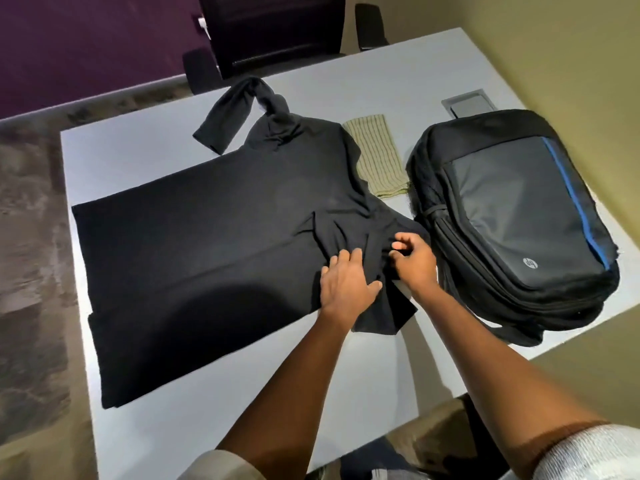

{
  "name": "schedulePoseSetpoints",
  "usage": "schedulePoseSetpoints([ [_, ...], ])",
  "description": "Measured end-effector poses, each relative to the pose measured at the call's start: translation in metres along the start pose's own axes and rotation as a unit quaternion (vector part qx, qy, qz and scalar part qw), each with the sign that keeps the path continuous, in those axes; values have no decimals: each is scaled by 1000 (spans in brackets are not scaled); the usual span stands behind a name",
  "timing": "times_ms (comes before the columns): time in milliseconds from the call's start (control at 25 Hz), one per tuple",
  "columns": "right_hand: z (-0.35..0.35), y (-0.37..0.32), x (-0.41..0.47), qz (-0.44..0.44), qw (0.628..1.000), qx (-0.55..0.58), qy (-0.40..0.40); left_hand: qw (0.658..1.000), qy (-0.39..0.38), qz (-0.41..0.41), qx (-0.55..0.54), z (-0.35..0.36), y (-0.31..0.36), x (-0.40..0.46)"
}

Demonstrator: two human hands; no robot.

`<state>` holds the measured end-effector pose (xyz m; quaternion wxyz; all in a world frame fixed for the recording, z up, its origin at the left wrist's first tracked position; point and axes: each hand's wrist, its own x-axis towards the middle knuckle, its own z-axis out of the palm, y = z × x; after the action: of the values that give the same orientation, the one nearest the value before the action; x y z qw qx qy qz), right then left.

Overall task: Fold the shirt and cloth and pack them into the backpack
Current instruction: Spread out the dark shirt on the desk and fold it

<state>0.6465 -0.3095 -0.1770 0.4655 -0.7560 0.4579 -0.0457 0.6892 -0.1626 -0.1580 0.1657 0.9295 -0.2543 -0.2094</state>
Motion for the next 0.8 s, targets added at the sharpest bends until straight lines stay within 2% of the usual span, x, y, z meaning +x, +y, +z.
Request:
schedulePoseSetpoints([
  [120, -1, 12, 1, 33, 997, 58, -46, 1000, 13, 2, -1, -2, -3, 6],
  [280, -2, 10, -1, 15, 994, 99, -49, 981, 19, -12, -192, -17, -22, 7],
  [400, -4, 2, -7, -15, 994, 103, -30, 937, 39, -49, -343, -33, -45, 4],
  [520, 0, -2, -18, -74, 993, 67, -59, 861, 60, -78, -498, -52, -62, 1],
  [600, 6, -2, -28, -132, 986, -15, -98, 818, 74, -107, -560, -61, -75, -2],
  [640, 11, -2, -33, -165, 977, -75, -112, 808, 80, -119, -572, -63, -84, -4],
  [720, 22, -2, -44, -190, 960, -150, -139, 819, 85, -126, -553, -69, -100, -5],
  [800, 37, -3, -55, -181, 958, -164, -151, 860, 93, -103, -491, -77, -119, -2],
])
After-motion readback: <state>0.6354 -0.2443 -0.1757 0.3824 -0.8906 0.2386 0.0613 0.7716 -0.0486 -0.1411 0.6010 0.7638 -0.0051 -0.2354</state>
